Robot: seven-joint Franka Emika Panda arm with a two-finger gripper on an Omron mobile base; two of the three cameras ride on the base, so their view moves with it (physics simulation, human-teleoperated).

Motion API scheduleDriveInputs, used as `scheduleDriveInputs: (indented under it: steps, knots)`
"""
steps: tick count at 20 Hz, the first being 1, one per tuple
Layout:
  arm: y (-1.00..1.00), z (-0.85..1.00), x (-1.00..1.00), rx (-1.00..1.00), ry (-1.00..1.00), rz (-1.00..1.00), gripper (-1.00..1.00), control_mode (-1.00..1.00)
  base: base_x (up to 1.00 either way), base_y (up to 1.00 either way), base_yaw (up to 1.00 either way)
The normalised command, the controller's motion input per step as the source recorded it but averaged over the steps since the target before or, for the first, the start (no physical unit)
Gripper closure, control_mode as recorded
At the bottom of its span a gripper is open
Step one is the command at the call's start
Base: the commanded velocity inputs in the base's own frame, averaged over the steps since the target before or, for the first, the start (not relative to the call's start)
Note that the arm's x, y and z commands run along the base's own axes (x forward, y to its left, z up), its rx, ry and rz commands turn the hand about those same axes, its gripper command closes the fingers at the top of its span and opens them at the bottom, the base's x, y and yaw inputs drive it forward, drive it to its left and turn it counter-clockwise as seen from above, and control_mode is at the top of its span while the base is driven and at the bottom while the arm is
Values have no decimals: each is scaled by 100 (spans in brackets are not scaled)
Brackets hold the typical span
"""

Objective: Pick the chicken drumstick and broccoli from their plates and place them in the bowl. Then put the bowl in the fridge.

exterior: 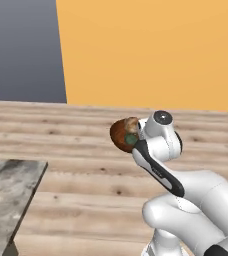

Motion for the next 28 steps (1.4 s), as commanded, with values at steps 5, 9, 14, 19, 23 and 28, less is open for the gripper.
scheduleDriveInputs:
  steps: [5,9,14,19,23,28]
  knots:
    - [0,0,0,0,0,0,100,100,94,16,0]
    - [0,0,0,0,0,0,100,100,94,15,1]
    - [0,0,0,0,0,0,100,100,94,18,8]
    - [0,0,0,0,0,0,100,100,89,19,19]
    - [0,0,0,0,0,0,100,100,76,16,36]
    - [0,0,0,0,0,0,100,100,70,14,44]
